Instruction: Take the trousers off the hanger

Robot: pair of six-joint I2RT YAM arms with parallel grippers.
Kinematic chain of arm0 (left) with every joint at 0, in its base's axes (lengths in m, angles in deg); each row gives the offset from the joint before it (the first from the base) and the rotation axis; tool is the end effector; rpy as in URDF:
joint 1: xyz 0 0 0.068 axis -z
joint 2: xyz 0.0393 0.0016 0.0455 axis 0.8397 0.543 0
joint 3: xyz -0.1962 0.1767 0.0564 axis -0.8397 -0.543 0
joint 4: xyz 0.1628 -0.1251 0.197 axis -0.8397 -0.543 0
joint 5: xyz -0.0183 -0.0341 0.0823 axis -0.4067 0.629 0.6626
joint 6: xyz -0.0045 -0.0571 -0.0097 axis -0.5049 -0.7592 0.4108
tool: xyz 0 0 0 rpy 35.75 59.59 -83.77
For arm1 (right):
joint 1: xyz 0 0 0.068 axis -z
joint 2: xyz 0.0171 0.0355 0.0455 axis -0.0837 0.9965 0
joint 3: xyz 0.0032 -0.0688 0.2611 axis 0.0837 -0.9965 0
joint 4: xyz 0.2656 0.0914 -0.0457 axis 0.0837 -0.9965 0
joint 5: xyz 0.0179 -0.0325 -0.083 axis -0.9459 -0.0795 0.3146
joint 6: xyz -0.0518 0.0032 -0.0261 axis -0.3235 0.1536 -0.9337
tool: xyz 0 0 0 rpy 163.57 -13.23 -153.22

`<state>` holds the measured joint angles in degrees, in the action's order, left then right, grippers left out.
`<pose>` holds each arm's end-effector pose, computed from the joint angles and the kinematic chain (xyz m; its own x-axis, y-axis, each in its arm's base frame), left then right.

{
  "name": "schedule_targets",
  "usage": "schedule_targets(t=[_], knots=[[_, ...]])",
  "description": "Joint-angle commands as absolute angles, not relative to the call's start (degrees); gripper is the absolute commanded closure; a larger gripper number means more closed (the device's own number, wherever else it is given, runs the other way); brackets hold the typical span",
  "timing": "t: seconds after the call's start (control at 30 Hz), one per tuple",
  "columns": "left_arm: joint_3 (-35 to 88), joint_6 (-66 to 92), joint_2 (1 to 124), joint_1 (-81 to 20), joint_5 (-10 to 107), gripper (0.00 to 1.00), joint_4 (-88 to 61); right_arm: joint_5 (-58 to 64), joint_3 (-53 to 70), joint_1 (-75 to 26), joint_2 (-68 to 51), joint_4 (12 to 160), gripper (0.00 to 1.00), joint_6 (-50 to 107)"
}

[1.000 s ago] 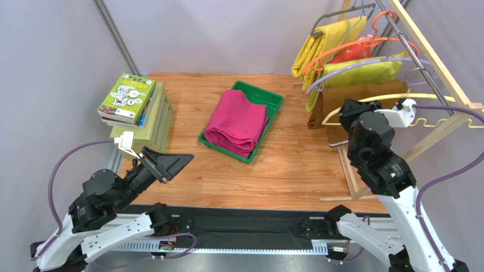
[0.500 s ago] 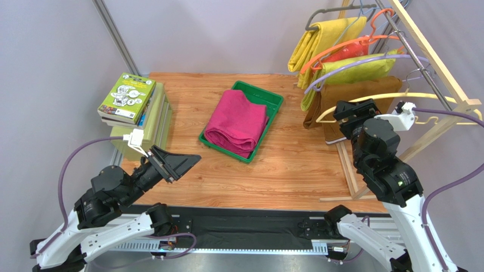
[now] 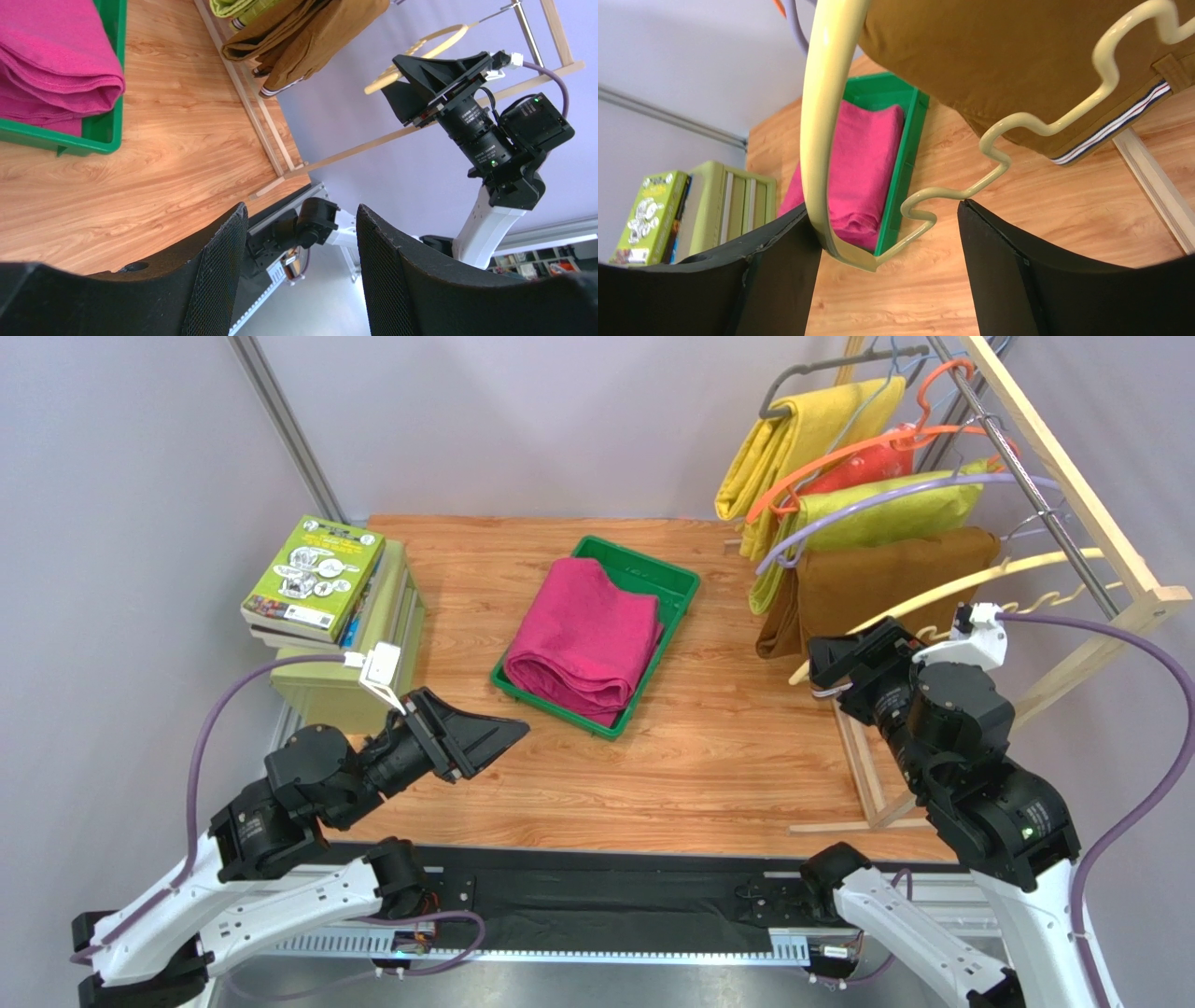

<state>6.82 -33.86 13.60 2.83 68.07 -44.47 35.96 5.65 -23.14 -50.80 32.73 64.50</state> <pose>0.0650 -0.0959 0.3956 -0.6512 -0.5407 -0.5326 0.3736 0.3824 -0.8451 0.1056 0.0358 0.4415 -0.2551 0.5579 -0.7898 0.1511 0.8297 0.5373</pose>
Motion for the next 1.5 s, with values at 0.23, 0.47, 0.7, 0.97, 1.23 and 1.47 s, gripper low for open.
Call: schedule_targets(t=[0.23,0.47,0.7,0.97,1.23,1.47], knots=[[8.5,-31.3,17.0,2.8,65.4,0.36,-40.2,27.5,7.7,-23.0,-56.5,24.8,0.26,55.7],[8.4,-31.1,17.9,2.8,64.2,0.36,-39.7,7.7,7.7,-23.0,-58.9,27.7,0.21,44.0],[7.2,-30.2,16.8,2.8,64.0,0.35,-41.1,-16.3,7.0,-23.0,-59.0,31.3,0.18,38.8],[7.1,-28.8,15.4,2.8,64.2,0.35,-43.7,-27.0,5.2,-23.0,-57.1,28.9,0.15,41.5],[7.7,-24.6,14.8,2.8,66.9,0.33,-48.0,-30.5,-2.1,-23.8,-57.6,29.5,0.14,43.2],[7.7,-21.7,13.6,2.8,72.8,0.32,-52.5,-15.6,-2.8,-36.4,-52.5,35.8,0.14,48.0]])
